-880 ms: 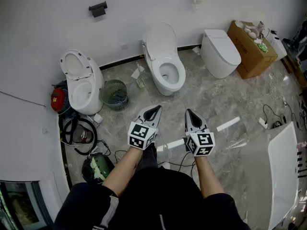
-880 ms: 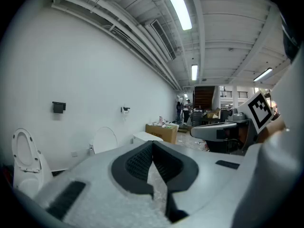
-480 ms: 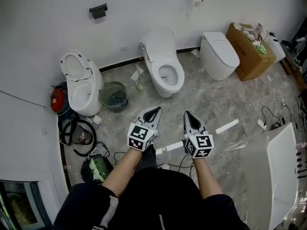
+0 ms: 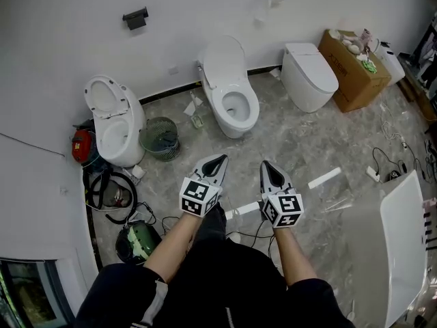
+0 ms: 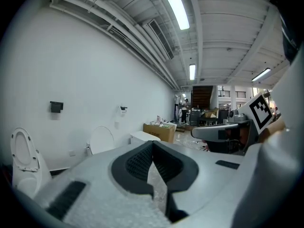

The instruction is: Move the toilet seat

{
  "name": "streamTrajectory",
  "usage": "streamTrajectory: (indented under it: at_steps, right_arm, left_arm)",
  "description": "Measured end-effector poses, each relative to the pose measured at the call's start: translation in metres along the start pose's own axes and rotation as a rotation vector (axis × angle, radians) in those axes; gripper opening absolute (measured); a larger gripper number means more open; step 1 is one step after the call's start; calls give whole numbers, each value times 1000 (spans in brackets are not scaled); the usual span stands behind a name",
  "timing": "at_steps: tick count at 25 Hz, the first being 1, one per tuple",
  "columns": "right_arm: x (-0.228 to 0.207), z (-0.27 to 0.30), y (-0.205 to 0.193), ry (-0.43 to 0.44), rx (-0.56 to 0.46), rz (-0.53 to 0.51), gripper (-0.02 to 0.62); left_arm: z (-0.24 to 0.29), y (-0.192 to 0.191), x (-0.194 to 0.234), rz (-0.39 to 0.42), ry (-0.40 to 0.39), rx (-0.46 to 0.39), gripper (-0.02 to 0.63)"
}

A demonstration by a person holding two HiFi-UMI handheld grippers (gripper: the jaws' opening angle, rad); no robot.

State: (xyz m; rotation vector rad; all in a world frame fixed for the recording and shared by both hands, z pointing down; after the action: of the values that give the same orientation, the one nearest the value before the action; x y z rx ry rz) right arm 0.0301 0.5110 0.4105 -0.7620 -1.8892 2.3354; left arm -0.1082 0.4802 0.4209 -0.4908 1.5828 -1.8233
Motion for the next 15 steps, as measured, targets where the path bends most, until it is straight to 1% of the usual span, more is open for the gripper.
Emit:
streamTrajectory:
  at_steps: [8,15]
  right_arm:
    - [-31,13,1,-18,9,16,5]
    - [-62,63,5,-10,43,23,5]
  left_arm:
    - [37,-6,-2,-3,-20,23,2]
    - [97,-8,23,-14,-40,32,2]
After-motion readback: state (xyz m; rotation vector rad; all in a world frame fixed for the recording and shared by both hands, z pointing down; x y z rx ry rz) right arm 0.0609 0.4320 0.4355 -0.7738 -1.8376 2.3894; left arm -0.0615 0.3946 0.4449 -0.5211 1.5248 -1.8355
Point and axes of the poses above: the fingertips, and each gripper's own axes: z forward along the fingers, x to its left, y out of its top, the point moved 2 cm from there along -z, backward along the fingers, and after that the axes turned 11 degrees about z, right-handed, at the moved point
